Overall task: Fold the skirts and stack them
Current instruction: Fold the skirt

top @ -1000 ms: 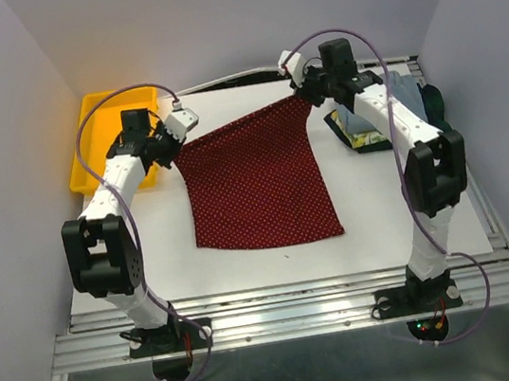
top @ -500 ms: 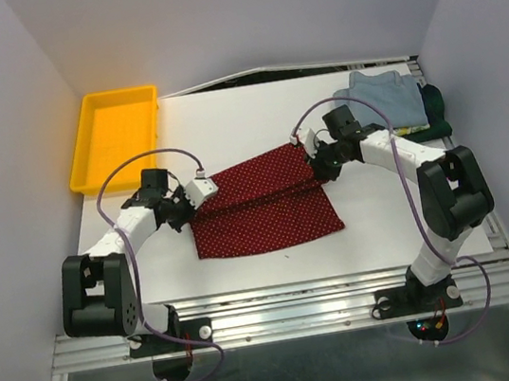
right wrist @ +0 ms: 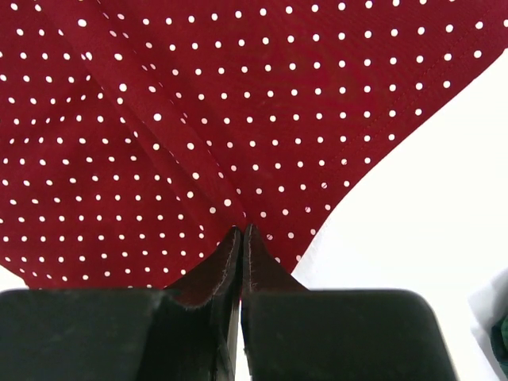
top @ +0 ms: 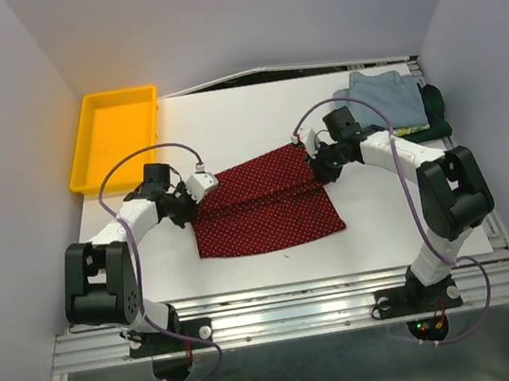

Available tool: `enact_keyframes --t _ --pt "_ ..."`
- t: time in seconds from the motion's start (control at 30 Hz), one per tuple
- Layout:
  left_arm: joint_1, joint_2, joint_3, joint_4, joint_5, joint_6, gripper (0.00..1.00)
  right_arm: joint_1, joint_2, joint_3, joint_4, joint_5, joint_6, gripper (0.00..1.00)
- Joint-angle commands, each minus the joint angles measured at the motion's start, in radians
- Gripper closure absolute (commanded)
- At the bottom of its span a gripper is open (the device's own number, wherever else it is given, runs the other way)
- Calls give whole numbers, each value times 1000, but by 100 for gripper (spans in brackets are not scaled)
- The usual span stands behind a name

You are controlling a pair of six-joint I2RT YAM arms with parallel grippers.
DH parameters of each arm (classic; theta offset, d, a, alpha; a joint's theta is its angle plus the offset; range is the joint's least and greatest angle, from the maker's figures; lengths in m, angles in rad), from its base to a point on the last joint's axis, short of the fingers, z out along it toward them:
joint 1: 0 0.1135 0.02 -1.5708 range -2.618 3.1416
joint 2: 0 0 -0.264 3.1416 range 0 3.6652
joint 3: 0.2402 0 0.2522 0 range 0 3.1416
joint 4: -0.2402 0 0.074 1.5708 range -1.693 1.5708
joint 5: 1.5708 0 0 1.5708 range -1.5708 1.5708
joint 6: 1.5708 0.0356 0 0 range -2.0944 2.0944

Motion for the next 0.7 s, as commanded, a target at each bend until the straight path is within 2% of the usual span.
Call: enact_keyframes --t 0.0,0.13,0.23,0.33,0.4,0.53,0.57,0.67 --pt "-4 -34 67 -61 48 -6 97 -2 -25 54 2 24 -23 99" --pt "-9 -22 90 -126 66 23 74 -2 -13 49 -21 -4 -35 99" --pt "-18 6 107 -161 77 36 63 -2 -2 53 -33 -16 -39 99" --pt "-27 35 116 -183 79 45 60 -2 1 60 -42 -22 -46 99" --pt "-35 47 116 -181 76 47 62 -2 2 64 -47 -27 -50 99" --pt "-42 56 116 -181 65 45 85 -2 4 72 -61 -29 -61 99" --pt "-42 53 116 -181 65 45 97 -2 2 72 -64 -25 -62 99" --pt "-44 33 119 -189 56 51 100 -2 -11 78 -64 -16 -70 99"
